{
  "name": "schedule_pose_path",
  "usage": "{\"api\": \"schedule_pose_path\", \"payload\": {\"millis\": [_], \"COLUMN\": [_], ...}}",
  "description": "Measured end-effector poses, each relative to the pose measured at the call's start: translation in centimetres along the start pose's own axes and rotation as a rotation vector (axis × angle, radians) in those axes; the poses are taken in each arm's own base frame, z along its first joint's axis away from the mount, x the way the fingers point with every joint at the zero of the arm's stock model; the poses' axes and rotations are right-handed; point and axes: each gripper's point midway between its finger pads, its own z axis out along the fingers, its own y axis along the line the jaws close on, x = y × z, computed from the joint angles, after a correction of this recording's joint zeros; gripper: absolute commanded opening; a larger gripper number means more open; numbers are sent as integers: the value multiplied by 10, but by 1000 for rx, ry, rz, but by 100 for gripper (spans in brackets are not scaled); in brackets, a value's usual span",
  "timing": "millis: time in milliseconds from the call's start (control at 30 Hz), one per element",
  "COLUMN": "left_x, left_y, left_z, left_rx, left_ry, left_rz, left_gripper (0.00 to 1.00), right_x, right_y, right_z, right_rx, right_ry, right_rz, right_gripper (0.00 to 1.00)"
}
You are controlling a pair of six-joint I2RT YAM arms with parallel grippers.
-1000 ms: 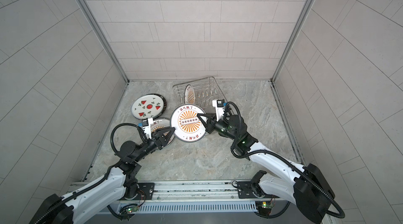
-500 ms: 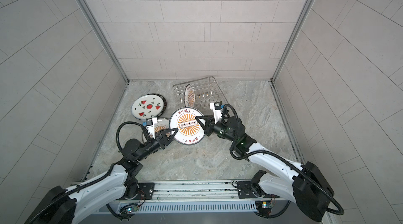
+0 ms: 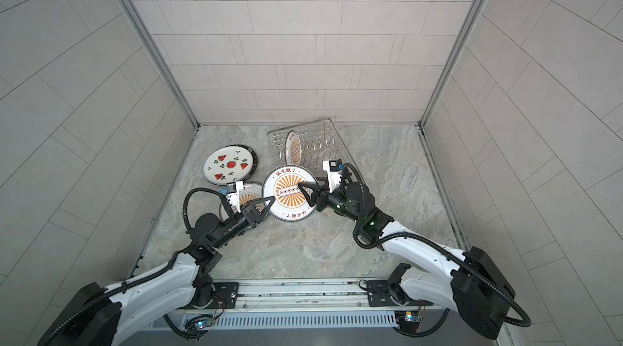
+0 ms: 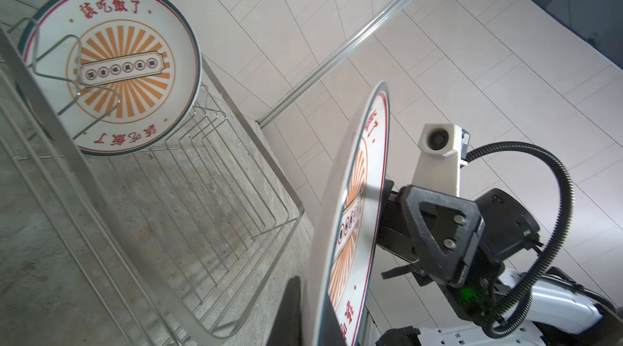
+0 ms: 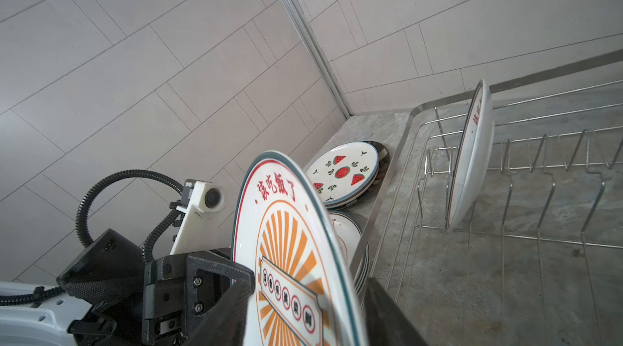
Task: Unload the plates from the dish rack
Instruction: 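Grasp the sunburst plate's rim with the left gripper while the right gripper holds it, then carry the sunburst plate with the left gripper while the right gripper releases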
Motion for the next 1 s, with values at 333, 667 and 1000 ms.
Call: {"api": "schedule_pose_path", "payload": {"millis": [333,667,1000], "left_x": [-23,-50,-65], "left_y": [21,45,77], "left_z": [-13,-43,-70], "left_rx": [-131,-291,-419], "left_ry": [-123,-259,-394], "left_rz": [8,-2,-107], "left_gripper": [0,0,0], "right_x": [11,0,28], "right_y": [-53,-16,10], "right_z": [-7,0,31], "right_rx": [289,383,275], "right_ry": [8,-3,126], "right_rz": [-25,-194,-314], "right_gripper": [74,88,86]}}
